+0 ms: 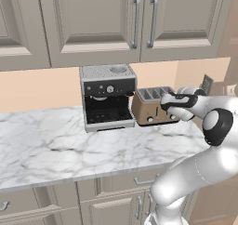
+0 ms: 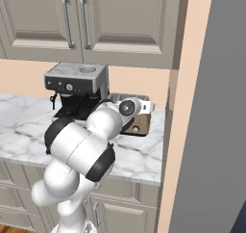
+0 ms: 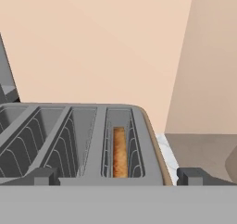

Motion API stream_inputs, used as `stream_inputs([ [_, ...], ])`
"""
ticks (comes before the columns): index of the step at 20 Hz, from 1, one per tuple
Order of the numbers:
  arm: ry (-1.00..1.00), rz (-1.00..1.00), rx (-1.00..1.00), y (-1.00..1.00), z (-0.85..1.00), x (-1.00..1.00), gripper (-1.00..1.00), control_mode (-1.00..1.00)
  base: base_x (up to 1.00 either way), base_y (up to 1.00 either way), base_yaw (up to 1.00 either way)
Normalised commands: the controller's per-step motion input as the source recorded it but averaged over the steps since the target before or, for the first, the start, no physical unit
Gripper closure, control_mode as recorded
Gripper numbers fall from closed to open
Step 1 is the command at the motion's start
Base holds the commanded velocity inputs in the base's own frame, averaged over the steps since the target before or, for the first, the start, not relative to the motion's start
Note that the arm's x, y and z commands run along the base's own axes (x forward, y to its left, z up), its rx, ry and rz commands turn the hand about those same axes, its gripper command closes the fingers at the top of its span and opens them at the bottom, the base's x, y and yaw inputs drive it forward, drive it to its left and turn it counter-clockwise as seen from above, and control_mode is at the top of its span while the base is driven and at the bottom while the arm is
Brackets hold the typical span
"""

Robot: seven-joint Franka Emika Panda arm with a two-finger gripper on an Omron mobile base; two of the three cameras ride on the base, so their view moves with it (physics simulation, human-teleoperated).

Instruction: Start the toaster. Once the lever pops up, take the bread to the plate on the dining counter.

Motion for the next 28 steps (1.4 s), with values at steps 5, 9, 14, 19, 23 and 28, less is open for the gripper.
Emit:
stream_inputs([
  [5, 0.00, 0.00, 0.00, 0.00, 0.00, 0.00, -1.00, -1.00, 0.00, 0.00, 0.00],
  [9, 0.00, 0.00, 0.00, 0.00, 0.00, 0.00, -1.00, -1.00, 0.00, 0.00, 0.00],
  [14, 0.00, 0.00, 0.00, 0.00, 0.00, 0.00, -1.00, -1.00, 0.00, 0.00, 0.00],
  [19, 0.00, 0.00, 0.00, 0.00, 0.00, 0.00, -1.00, -1.00, 0.00, 0.00, 0.00],
  [23, 0.00, 0.00, 0.00, 0.00, 0.00, 0.00, -1.00, -1.00, 0.00, 0.00, 0.00],
  [28, 0.00, 0.00, 0.00, 0.00, 0.00, 0.00, -1.00, -1.00, 0.00, 0.00, 0.00],
])
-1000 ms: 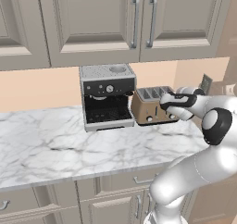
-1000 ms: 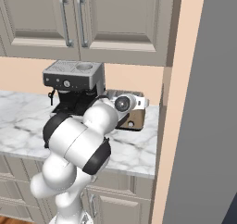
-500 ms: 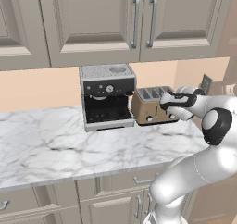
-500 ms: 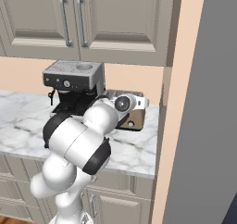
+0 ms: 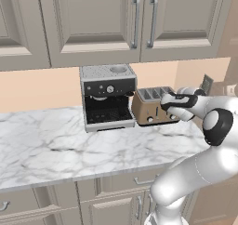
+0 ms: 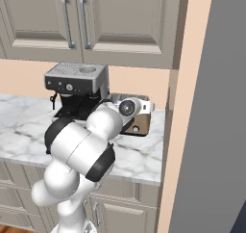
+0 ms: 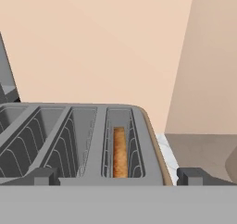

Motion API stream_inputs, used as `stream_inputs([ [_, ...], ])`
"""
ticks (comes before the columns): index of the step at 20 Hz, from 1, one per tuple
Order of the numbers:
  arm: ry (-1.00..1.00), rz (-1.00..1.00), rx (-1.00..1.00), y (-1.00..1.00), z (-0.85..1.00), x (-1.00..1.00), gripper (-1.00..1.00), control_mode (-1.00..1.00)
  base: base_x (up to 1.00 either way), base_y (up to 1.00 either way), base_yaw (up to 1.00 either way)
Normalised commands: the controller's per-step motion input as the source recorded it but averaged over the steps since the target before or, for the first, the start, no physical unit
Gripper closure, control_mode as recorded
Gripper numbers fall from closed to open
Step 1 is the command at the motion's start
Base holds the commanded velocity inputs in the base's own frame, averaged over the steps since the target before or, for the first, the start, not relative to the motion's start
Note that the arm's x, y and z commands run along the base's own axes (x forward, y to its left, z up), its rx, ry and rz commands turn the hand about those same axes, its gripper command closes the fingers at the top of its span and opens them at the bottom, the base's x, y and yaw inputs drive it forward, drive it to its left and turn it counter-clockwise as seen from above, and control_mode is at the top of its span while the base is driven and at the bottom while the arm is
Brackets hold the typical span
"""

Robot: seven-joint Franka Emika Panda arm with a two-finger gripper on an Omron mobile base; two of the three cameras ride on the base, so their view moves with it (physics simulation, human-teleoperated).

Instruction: Start the toaster. Once the lever pops up, take the bread to the plate on the dining counter.

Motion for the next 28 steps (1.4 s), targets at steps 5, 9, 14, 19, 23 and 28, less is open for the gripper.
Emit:
stream_inputs([
  [5, 0.00, 0.00, 0.00, 0.00, 0.00, 0.00, -1.00, -1.00, 0.00, 0.00, 0.00],
  [9, 0.00, 0.00, 0.00, 0.00, 0.00, 0.00, -1.00, -1.00, 0.00, 0.00, 0.00],
  [14, 0.00, 0.00, 0.00, 0.00, 0.00, 0.00, -1.00, -1.00, 0.00, 0.00, 0.00],
  [19, 0.00, 0.00, 0.00, 0.00, 0.00, 0.00, -1.00, -1.00, 0.00, 0.00, 0.00],
  [23, 0.00, 0.00, 0.00, 0.00, 0.00, 0.00, -1.00, -1.00, 0.00, 0.00, 0.00],
  [28, 0.00, 0.00, 0.00, 0.00, 0.00, 0.00, -1.00, -1.00, 0.00, 0.00, 0.00],
])
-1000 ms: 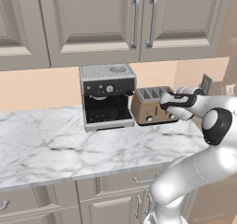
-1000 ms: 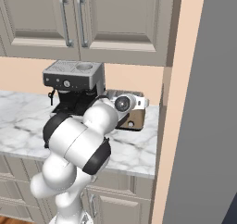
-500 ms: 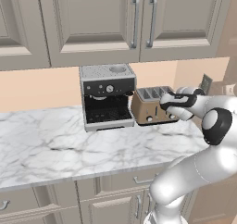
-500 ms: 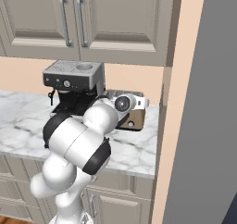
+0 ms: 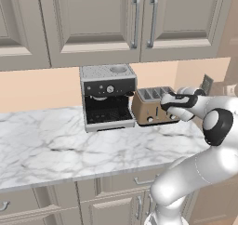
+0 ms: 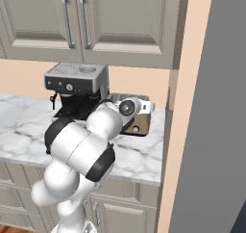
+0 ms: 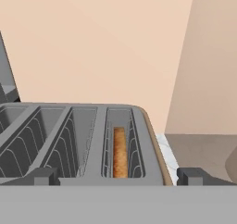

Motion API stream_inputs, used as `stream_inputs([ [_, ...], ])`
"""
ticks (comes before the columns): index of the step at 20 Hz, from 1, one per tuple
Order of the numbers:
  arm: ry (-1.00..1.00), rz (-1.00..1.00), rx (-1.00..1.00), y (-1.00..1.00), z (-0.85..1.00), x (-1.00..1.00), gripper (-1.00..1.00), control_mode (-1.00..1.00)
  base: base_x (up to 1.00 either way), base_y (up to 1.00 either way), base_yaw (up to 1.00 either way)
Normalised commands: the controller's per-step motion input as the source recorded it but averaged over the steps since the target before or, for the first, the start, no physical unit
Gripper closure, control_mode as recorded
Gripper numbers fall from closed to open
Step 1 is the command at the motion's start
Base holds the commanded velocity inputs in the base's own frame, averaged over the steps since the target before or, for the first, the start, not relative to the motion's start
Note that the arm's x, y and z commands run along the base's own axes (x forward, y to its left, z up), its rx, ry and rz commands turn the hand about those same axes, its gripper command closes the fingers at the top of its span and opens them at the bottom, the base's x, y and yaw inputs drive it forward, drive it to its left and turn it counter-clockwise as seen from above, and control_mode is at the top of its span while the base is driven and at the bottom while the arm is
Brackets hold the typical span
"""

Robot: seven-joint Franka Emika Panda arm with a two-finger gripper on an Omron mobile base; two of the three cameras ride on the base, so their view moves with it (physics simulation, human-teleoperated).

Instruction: Start the toaster. Once the lever pops up, take the bread to the plate on the dining counter.

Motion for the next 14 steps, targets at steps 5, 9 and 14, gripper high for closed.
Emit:
stream_inputs([
  [5, 0.00, 0.00, 0.00, 0.00, 0.00, 0.00, -1.00, -1.00, 0.00, 0.00, 0.00],
  [9, 0.00, 0.00, 0.00, 0.00, 0.00, 0.00, -1.00, -1.00, 0.00, 0.00, 0.00],
  [14, 0.00, 0.00, 0.00, 0.00, 0.00, 0.00, -1.00, -1.00, 0.00, 0.00, 0.00],
])
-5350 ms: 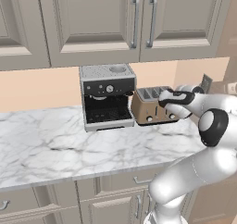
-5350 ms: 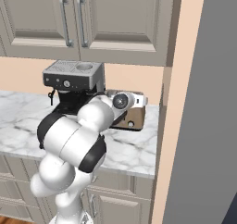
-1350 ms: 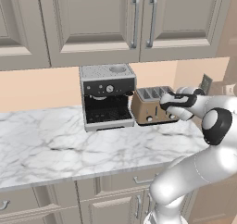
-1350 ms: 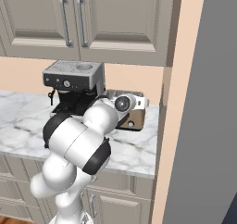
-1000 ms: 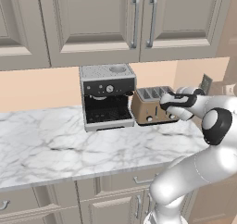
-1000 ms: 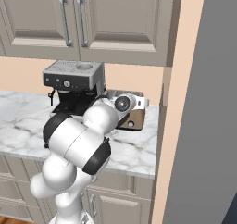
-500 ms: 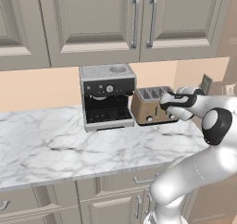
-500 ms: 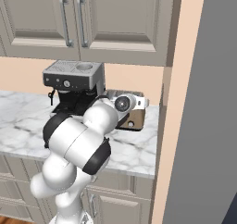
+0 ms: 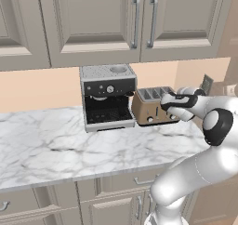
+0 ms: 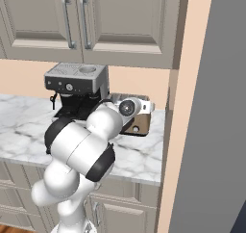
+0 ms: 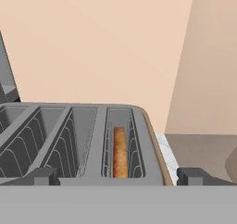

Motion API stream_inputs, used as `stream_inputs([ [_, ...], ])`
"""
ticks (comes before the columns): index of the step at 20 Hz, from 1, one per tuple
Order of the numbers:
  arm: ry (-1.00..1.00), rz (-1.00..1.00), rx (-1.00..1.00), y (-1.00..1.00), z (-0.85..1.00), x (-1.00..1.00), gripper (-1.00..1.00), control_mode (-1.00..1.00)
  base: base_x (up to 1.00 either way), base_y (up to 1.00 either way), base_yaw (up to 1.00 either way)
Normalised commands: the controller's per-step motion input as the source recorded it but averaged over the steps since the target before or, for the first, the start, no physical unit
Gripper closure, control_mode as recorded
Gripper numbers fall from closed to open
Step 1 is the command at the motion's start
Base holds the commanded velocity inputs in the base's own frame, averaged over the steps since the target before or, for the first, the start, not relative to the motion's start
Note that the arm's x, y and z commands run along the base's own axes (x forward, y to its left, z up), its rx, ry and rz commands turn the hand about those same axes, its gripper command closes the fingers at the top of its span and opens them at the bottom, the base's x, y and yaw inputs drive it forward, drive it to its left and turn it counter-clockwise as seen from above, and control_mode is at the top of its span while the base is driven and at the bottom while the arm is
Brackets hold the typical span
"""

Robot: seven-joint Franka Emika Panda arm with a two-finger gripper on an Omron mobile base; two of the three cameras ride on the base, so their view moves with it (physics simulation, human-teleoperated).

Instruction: Start the toaster. Once the lever pops up, take the bread to the plate on the dining counter.

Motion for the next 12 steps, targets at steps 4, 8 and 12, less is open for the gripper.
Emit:
stream_inputs([
  [4, 0.00, 0.00, 0.00, 0.00, 0.00, 0.00, -1.00, -1.00, 0.00, 0.00, 0.00],
  [8, 0.00, 0.00, 0.00, 0.00, 0.00, 0.00, -1.00, -1.00, 0.00, 0.00, 0.00],
  [12, 0.00, 0.00, 0.00, 0.00, 0.00, 0.00, -1.00, -1.00, 0.00, 0.00, 0.00],
])
